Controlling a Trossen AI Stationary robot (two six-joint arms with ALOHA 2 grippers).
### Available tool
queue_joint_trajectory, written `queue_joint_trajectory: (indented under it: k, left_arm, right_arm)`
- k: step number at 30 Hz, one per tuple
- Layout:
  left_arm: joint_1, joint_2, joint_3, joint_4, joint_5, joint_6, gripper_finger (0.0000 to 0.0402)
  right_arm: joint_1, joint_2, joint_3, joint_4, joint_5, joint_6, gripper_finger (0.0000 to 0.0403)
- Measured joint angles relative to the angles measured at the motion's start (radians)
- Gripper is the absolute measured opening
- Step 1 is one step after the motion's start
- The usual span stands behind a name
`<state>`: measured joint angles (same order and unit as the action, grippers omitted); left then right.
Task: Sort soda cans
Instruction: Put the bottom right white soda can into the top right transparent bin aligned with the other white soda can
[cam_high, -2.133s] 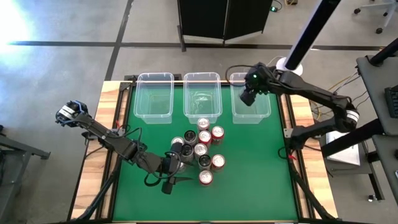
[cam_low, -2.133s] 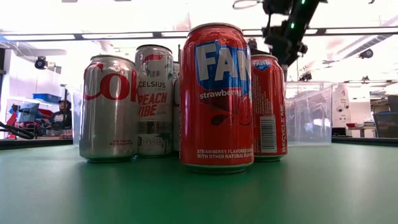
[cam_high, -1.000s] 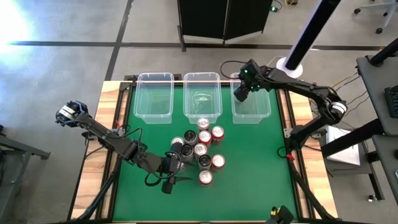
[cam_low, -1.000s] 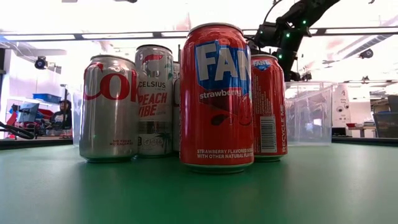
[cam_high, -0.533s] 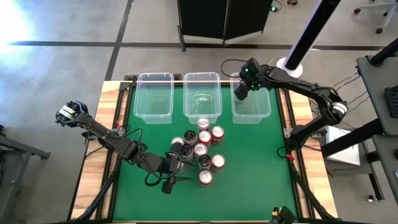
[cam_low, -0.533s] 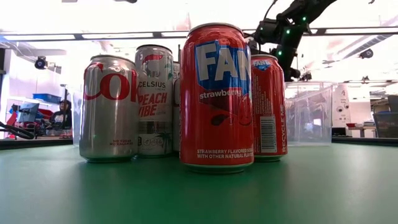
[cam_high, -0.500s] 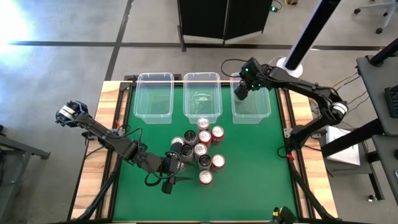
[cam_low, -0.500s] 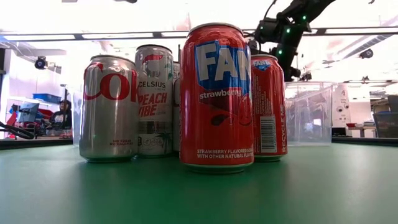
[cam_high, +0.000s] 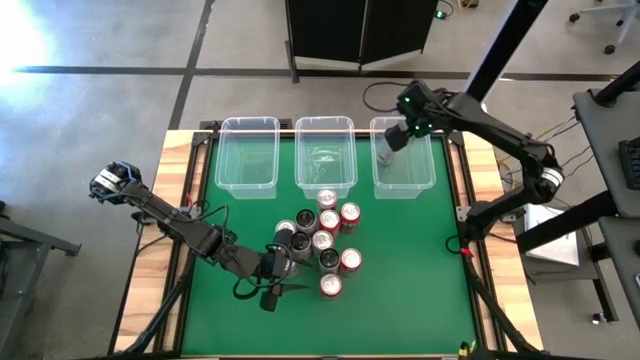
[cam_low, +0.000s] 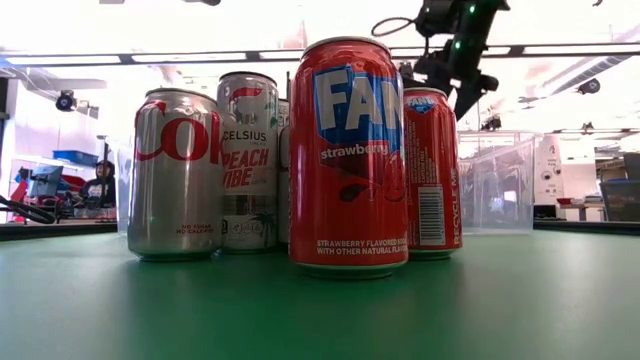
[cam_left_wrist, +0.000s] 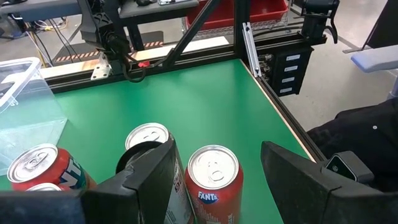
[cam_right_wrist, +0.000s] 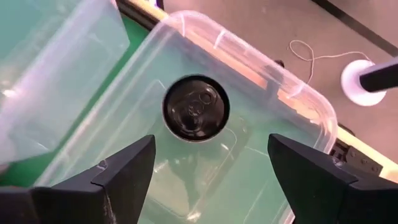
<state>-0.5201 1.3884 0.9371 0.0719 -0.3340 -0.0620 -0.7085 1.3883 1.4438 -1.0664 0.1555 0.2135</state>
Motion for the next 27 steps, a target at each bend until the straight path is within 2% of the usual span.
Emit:
queue_joint_trajectory:
  k: [5, 9, 17, 22, 27]
  left_arm:
    - [0.0, 0.0, 0.0, 0.0, 0.0, 0.0, 0.0221]
    - [0.0, 0.0, 0.0, 0.001, 0.0, 0.0, 0.0221]
    - [0.0, 0.0, 0.0, 0.005, 0.0, 0.0, 0.0221]
    - [0.0, 0.0, 0.0, 0.004, 0.0, 0.0, 0.0221]
    - [0.0, 0.0, 0.0, -0.02, 0.001, -0.015, 0.0221]
  right_arm:
    - [0.053, -0.051, 0.016, 0.002, 0.0, 0.014, 0.0294]
    - [0.14, -0.094, 0.014, 0.006, -0.001, 0.015, 0.0289]
    - [0.416, -0.103, 0.012, 0.108, -0.002, 0.057, 0.0296]
    - [0.595, -0.071, 0.012, 0.164, -0.004, 0.016, 0.031]
    - [0.727, -0.015, 0.011, 0.264, -0.009, 0.012, 0.0322]
